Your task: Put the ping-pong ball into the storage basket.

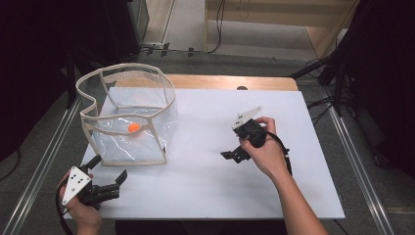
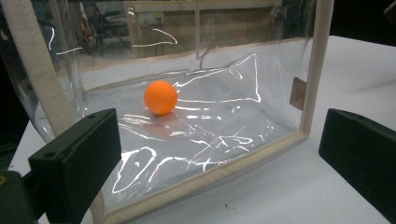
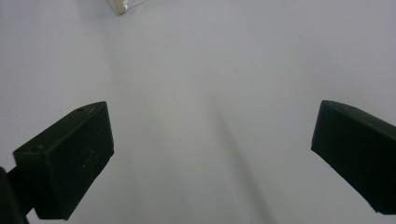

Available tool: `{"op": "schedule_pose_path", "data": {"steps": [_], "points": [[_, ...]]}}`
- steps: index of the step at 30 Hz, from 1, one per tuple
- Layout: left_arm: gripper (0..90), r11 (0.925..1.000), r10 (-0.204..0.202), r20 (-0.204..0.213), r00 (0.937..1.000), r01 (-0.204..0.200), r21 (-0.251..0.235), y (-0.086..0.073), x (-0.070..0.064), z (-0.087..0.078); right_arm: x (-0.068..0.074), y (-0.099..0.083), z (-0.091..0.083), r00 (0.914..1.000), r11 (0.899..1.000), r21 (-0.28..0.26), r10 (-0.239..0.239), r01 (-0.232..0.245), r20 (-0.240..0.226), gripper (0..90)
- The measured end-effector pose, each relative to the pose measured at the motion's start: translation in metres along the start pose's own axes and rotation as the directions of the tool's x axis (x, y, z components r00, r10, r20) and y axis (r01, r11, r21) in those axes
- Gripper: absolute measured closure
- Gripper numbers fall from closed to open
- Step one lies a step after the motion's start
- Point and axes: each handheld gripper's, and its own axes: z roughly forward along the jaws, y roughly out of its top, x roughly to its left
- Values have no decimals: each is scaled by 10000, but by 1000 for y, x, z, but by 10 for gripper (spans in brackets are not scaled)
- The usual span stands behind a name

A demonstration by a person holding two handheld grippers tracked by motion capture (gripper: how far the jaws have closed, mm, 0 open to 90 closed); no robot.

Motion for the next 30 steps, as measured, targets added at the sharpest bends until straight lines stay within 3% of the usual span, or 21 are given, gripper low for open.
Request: {"op": "schedule_pose_path", "data": {"steps": [30], "points": [[0, 10000, 38, -9, 10000, -38, 22, 0, -1, 0, -4, -59, -13, 9952, 9937, -648, 931, -911, 290, 0]]}}
